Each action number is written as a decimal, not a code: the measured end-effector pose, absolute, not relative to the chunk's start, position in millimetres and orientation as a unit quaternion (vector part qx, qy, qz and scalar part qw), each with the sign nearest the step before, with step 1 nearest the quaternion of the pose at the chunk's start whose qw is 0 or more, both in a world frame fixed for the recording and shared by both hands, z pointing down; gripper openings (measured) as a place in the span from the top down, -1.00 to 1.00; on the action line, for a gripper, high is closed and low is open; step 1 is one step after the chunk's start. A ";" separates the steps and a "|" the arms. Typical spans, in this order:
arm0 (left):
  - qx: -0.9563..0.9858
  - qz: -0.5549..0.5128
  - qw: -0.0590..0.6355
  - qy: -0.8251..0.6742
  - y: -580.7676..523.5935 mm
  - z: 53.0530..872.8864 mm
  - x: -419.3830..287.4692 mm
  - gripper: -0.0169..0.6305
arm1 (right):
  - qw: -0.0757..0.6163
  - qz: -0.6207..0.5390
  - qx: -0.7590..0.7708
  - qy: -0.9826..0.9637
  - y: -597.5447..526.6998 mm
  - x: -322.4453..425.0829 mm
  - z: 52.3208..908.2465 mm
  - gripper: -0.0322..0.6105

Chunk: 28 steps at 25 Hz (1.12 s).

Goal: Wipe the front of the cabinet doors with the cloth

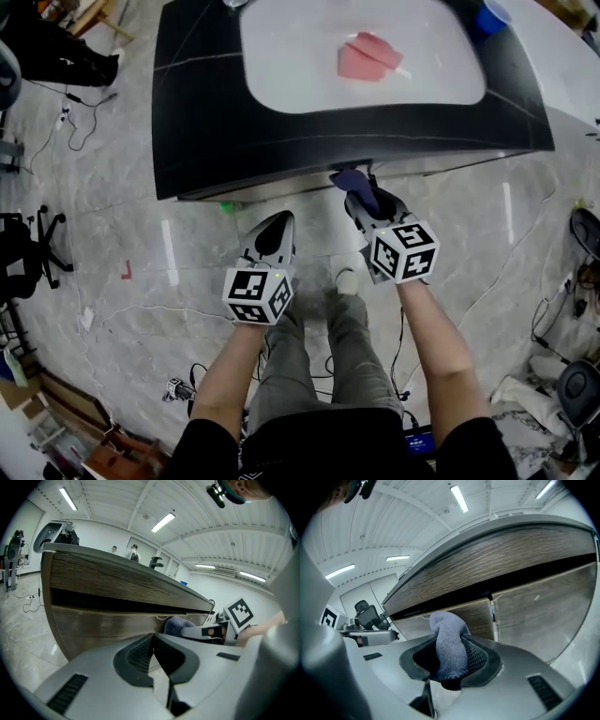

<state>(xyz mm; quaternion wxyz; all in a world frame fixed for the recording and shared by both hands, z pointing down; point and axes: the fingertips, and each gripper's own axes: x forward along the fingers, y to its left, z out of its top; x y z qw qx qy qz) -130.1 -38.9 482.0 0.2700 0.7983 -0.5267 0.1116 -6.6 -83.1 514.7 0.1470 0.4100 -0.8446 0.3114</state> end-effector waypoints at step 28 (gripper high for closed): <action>0.766 0.112 0.276 -0.569 -8.1 495.6 -167.5 0.92 | 0.164 0.337 0.326 -0.868 -22.1 -88.3 524.0 0.52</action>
